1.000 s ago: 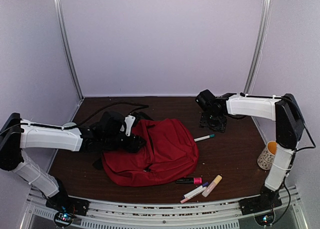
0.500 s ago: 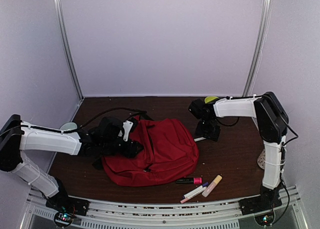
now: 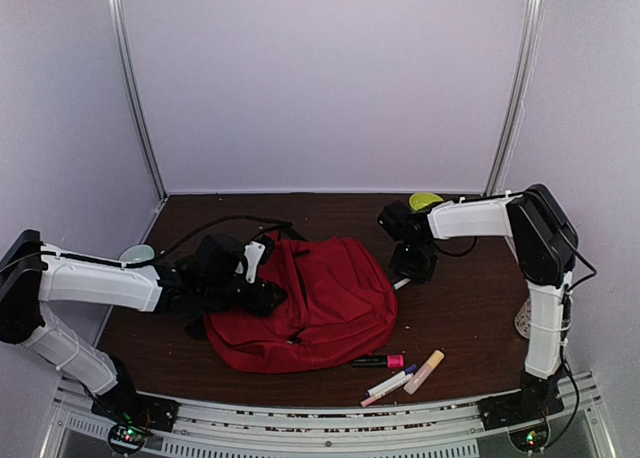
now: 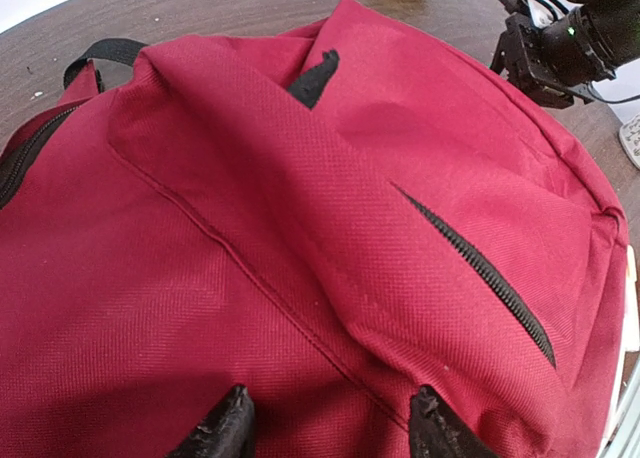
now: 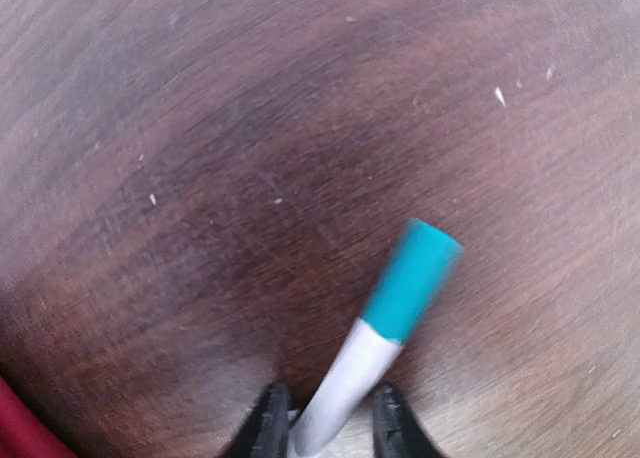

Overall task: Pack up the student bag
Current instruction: Pick up the pen from the center of the board, then pass from the right arm to the left

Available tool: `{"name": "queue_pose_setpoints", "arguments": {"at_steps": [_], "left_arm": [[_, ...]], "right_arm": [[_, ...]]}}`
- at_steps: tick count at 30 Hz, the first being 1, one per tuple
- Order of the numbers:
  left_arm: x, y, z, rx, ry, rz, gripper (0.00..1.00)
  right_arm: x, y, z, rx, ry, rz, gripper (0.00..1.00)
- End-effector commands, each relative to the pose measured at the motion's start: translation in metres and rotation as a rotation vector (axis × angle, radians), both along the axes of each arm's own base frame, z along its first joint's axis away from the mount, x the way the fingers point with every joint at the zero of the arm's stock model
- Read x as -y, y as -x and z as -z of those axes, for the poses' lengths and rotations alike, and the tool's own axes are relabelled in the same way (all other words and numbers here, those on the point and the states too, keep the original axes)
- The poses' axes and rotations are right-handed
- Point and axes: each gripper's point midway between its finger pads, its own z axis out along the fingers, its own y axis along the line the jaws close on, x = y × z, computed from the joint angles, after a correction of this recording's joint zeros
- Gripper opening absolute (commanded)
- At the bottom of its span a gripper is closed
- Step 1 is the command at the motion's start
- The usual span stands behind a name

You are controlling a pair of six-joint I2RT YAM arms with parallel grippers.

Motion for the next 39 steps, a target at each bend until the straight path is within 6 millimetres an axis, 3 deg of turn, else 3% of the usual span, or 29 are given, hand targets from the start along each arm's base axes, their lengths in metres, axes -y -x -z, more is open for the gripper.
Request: {"name": "queue_pose_setpoints", "arguments": {"at_steps": [1, 3, 9, 16, 23, 33, 39], "left_arm": [[0.007, 0.001, -0.016, 0.029, 0.056, 0.013, 0.54], [0.007, 0.002, -0.015, 0.027, 0.054, 0.016, 0.54], [0.011, 0.003, -0.019, 0.032, 0.059, 0.029, 0.54], [0.016, 0.008, -0.029, 0.051, 0.066, 0.049, 0.55], [0.019, 0.015, -0.050, 0.097, 0.098, 0.068, 0.58], [0.031, 0.034, -0.102, 0.173, 0.179, 0.104, 0.61], [0.061, 0.053, -0.135, 0.188, 0.335, 0.184, 0.66]], "right_arm": [[0.023, 0.018, 0.012, -0.044, 0.040, 0.022, 0.21], [0.029, 0.021, 0.013, -0.042, 0.038, 0.027, 0.14], [0.037, 0.027, 0.007, -0.029, 0.035, 0.011, 0.08], [0.040, 0.031, -0.018, 0.032, 0.013, -0.032, 0.00], [0.039, 0.040, -0.049, 0.111, -0.052, -0.060, 0.00], [0.000, 0.063, -0.122, 0.321, -0.277, -0.116, 0.00], [-0.034, 0.086, -0.170, 0.445, -0.420, -0.151, 0.00]]}}
